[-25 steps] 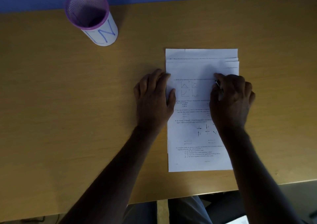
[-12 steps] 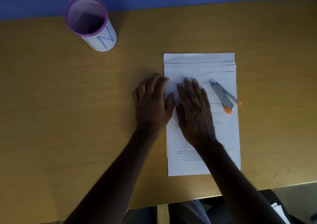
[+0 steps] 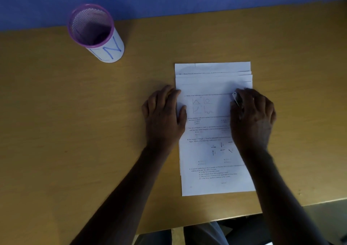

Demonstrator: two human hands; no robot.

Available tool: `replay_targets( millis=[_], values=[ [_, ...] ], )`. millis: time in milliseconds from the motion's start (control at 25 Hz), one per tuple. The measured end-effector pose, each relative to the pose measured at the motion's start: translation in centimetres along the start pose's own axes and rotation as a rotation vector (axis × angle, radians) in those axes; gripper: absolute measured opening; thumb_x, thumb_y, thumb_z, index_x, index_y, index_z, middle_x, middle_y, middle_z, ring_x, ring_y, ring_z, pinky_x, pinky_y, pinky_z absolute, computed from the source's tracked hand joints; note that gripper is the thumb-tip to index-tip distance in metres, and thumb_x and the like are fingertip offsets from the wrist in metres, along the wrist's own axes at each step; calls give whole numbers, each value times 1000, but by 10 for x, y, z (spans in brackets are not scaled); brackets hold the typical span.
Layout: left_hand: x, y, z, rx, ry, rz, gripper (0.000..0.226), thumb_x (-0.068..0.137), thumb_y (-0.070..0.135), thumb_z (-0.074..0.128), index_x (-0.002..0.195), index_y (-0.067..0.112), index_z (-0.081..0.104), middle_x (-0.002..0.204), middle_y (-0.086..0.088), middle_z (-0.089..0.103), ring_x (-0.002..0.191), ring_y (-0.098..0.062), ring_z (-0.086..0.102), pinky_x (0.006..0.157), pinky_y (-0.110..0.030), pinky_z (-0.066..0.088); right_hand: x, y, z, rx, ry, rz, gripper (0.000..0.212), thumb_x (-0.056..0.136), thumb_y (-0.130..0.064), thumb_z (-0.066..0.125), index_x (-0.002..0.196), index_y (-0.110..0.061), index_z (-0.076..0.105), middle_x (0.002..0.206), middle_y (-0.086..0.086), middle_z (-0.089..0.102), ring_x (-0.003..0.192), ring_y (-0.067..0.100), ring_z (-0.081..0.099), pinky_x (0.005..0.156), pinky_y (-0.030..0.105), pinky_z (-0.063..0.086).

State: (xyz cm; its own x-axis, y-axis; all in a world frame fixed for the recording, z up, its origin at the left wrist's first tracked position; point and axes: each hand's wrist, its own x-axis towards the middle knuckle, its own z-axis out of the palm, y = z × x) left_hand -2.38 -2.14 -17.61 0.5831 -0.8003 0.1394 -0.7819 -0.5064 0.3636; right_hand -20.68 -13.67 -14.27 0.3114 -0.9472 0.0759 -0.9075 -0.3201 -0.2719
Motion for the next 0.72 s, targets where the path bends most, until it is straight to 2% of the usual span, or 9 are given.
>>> replay_targets(
  millis=[160,280,400,440,520,600,720],
  values=[
    [0,0,0,-1,1,1,42,96,41,56,132,21,61,145,0,56,131,-25,45,107,-43,34,7,-6,-19,49,7,-188,33,104,-26,59,136,-24,67,122,11,62,106,35,62,92,50,51],
    [0,0,0,4,-8,1,42,96,42,56,133,20,61,145,-1,56,131,-26,46,107,-42,34,10,-27,-36,18,-175,-358,41,97,-16,66,136,-28,66,119,8,57,97,27,67,79,46,60],
    [-1,-1,-2,18,-11,11,43,97,42,57,133,18,61,144,-3,57,133,-27,45,108,-41,33,5,-53,-41,-70,-326,-469,40,94,-17,72,132,-25,67,122,7,65,106,28,70,87,45,58],
    [-1,-1,-2,18,-11,15,43,97,42,57,132,18,62,144,-4,57,133,-27,46,109,-40,33,6,-60,-42,-39,-327,-461,39,93,-20,74,131,-25,67,123,4,69,106,26,72,88,43,58],
    [-1,0,-2,20,-10,14,42,97,41,57,132,17,62,143,-5,58,133,-28,48,108,-41,34,11,-68,-42,13,-296,-415,31,93,-33,76,123,-27,69,117,-2,76,97,22,76,79,31,56],
    [0,0,-3,12,-10,13,42,96,39,58,132,17,62,143,-5,58,132,-28,49,107,-41,35,21,-70,-40,57,-336,-326,24,94,-45,73,113,-30,73,109,-9,78,89,15,76,72,22,51],
    [1,0,-4,9,-18,6,43,96,39,57,133,19,61,144,-3,57,132,-28,47,107,-42,35,35,-66,-37,296,-466,-124,24,94,-48,71,111,-32,77,113,-14,75,97,5,72,78,20,54]
  ],
)
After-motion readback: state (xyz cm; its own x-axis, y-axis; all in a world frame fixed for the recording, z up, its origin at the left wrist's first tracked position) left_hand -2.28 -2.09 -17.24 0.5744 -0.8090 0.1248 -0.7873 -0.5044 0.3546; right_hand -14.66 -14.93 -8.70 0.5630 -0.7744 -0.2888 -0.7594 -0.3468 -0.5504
